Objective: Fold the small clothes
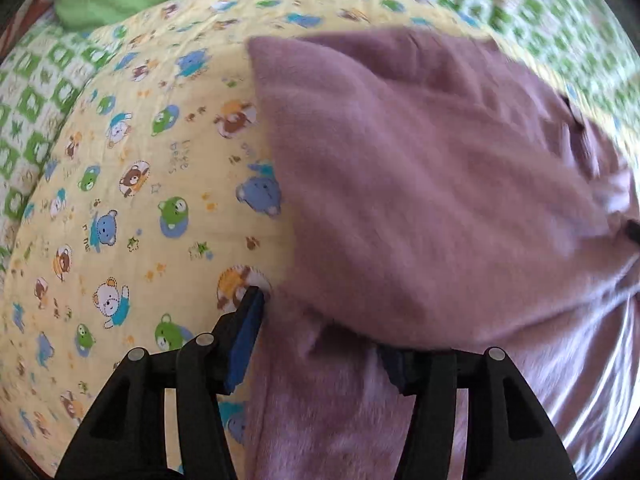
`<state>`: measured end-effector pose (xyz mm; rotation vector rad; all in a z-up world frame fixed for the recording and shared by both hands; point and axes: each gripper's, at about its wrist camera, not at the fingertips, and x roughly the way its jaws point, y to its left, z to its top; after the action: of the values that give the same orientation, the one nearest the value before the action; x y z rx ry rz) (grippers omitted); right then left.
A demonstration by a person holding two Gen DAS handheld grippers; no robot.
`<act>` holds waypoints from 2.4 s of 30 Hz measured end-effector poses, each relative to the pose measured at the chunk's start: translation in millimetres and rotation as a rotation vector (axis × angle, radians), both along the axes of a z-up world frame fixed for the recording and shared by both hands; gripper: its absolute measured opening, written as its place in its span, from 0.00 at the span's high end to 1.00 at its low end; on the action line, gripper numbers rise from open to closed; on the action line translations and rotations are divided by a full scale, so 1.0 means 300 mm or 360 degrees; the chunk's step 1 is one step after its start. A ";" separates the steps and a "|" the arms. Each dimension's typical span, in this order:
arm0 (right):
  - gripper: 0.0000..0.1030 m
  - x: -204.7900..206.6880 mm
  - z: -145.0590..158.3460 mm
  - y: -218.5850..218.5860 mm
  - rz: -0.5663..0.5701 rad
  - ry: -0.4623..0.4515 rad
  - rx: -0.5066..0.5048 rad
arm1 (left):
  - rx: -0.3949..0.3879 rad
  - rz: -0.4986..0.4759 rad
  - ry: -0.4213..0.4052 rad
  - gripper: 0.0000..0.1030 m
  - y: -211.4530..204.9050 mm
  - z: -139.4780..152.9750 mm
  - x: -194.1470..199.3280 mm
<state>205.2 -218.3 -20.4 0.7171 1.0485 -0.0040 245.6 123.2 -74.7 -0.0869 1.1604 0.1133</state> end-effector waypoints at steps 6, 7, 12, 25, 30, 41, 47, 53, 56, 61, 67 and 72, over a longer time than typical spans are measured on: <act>0.93 -0.065 0.461 0.042 0.0202 -0.0735 0.0035 | -0.0101 0.0284 -0.0078 0.46 0.138 0.019 0.003; 0.93 -0.088 0.511 0.046 0.0226 -0.0796 -0.0019 | -0.0136 0.0309 -0.0087 0.46 0.153 0.017 -0.003; 0.93 -0.138 0.373 -0.021 0.0204 -0.0554 -0.0215 | -0.0163 0.0326 -0.0072 0.46 0.145 -0.016 -0.018; 0.93 -0.173 0.086 -0.113 0.0118 -0.0196 -0.0252 | -0.0194 0.0323 -0.0055 0.46 0.112 -0.008 -0.034; 0.93 -0.190 0.006 -0.120 0.0125 -0.0106 -0.0276 | -0.0201 0.0296 -0.0045 0.44 0.113 -0.020 -0.022; 0.62 -0.250 0.112 -0.137 0.0063 -0.0044 -0.0595 | -0.0331 0.0241 0.0009 0.45 0.151 0.012 -0.147; 0.62 -0.169 0.217 -0.059 0.0189 -0.0207 -0.0514 | -0.0450 0.0203 -0.0100 0.43 0.164 0.114 -0.182; 0.58 0.080 0.260 0.210 0.0533 -0.0334 -0.0370 | -0.0547 0.0237 -0.0157 0.36 0.152 0.149 -0.067; 0.52 0.222 0.252 0.372 0.0710 -0.0369 -0.0333 | -0.0517 0.0247 -0.0132 0.34 0.139 0.124 0.007; 0.52 0.428 0.206 0.596 0.0947 -0.0375 -0.0318 | -0.0583 0.0276 -0.0086 0.34 0.130 0.068 0.074; 0.52 0.553 0.177 0.867 0.1415 -0.0494 -0.0588 | -0.0577 0.0238 -0.0043 0.33 0.102 0.008 0.079; 0.78 0.587 0.104 1.029 0.1797 -0.0527 -0.0921 | -0.0523 0.0226 -0.0056 0.34 0.085 -0.021 0.078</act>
<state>381.5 90.4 10.6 -0.4454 0.9413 0.7298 268.9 148.6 -81.1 -0.4605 1.1291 0.0452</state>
